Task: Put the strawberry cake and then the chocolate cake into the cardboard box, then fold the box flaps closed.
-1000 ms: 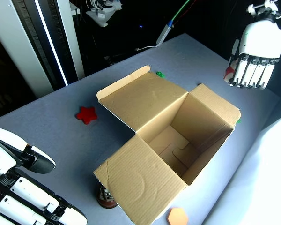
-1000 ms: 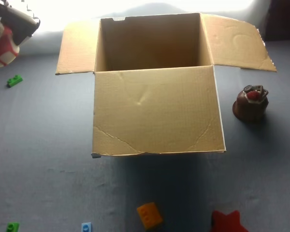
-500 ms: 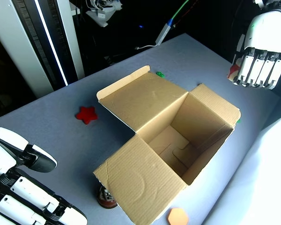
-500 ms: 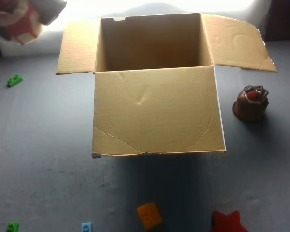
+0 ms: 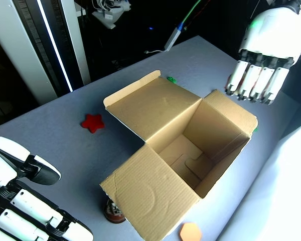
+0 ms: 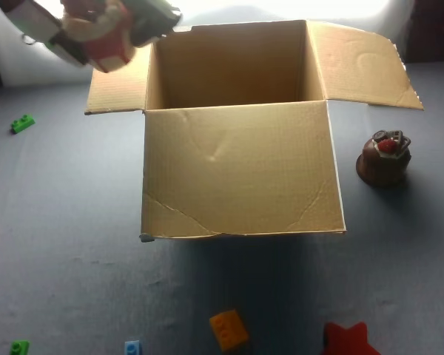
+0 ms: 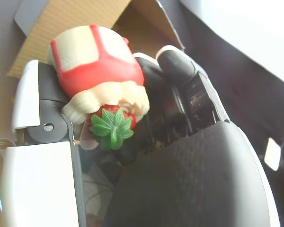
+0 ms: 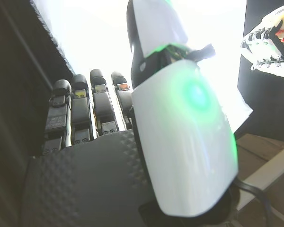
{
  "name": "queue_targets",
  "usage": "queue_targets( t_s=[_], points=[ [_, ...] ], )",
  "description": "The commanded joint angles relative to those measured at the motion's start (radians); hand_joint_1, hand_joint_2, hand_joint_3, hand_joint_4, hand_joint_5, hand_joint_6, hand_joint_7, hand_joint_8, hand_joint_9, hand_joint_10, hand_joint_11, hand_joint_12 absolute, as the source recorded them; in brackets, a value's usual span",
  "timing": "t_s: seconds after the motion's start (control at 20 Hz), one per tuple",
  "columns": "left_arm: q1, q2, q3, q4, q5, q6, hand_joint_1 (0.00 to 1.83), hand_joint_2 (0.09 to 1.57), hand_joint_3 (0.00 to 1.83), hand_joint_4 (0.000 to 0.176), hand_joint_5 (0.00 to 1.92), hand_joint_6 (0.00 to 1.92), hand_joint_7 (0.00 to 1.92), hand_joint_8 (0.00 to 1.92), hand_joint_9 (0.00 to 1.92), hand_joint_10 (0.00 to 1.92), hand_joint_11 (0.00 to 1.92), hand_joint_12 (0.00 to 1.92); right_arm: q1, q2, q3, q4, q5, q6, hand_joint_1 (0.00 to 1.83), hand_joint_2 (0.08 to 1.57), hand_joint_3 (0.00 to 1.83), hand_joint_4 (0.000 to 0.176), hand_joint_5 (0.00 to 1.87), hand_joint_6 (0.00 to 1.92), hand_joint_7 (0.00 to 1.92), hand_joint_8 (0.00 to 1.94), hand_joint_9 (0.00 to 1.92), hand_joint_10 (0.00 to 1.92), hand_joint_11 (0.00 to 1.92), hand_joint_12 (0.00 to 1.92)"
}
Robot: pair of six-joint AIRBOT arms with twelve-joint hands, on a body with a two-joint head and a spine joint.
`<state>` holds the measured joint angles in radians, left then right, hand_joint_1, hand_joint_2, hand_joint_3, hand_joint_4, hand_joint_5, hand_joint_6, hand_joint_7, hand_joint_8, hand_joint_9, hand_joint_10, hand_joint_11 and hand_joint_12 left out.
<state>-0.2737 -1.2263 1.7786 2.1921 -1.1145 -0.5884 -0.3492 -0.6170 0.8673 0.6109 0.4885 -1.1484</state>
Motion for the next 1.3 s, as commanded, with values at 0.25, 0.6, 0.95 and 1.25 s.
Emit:
queue_targets(
  t_s=[0.25,0.6,0.95,1.25],
  points=[
    [0.014,-0.077,0.016,-0.073,0.052,0.018,1.27,1.34,0.0,0.0,0.47,1.7,0.55,1.62,0.6,1.69,0.34,1.89,0.012,0.011,0.007,-0.013,0.114,-0.002,1.0,1.08,0.01,0.009,0.02,0.0,0.08,0.01,0.04,0.01,0.0,0.0],
    [0.054,-0.152,0.065,-0.075,0.081,0.045,1.27,1.33,0.0,0.0,0.49,1.7,0.58,1.58,0.61,1.65,0.34,1.88,0.012,0.009,0.007,-0.013,0.116,-0.004,1.02,1.07,0.01,0.02,0.03,0.01,0.08,0.01,0.04,0.01,0.01,0.0],
    [0.112,-0.202,0.098,-0.074,0.118,0.069,1.07,1.35,0.0,0.019,0.52,1.71,0.6,1.57,0.42,1.53,0.31,1.85,0.012,0.002,0.009,-0.013,0.114,-0.004,1.04,1.07,0.0,0.01,0.03,0.01,0.09,0.01,0.07,0.01,0.0,0.0],
    [0.128,-0.21,0.101,-0.072,0.129,0.078,1.03,1.31,0.0,0.0,0.61,1.54,0.36,1.37,0.37,1.39,0.3,1.75,0.012,-0.01,0.023,-0.011,0.071,0.028,1.02,1.07,0.01,0.01,0.05,0.01,0.11,0.01,0.08,0.01,0.0,0.0]
  ],
)
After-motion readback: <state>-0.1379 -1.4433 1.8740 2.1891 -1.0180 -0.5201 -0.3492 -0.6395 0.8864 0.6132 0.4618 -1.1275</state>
